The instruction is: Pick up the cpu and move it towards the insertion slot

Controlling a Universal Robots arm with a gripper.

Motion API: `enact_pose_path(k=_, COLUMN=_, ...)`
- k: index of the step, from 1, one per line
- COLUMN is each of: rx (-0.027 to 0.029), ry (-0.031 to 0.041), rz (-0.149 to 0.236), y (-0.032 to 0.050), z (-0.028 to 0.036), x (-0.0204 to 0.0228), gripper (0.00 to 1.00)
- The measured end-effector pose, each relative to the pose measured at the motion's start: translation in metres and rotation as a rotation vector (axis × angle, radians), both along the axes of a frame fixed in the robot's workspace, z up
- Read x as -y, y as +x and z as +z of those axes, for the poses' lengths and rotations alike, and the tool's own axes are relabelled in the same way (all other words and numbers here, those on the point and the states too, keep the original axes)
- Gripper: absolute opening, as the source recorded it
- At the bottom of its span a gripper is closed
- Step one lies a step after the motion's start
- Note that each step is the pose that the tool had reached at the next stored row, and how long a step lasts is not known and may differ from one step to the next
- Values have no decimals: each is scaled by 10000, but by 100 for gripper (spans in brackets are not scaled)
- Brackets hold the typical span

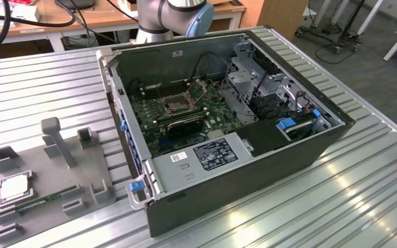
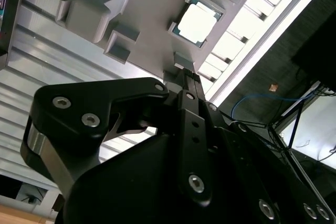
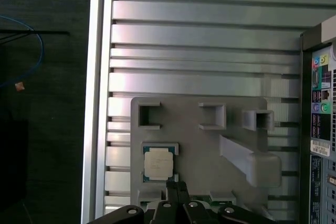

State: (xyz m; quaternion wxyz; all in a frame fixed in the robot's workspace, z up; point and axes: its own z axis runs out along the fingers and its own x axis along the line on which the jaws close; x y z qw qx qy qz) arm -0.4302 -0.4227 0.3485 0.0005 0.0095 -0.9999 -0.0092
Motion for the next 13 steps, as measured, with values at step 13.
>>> enact_pose_path(k=13, rx=0, ry=-94, rz=-1, y=0, z=0, x=14, gripper=11)
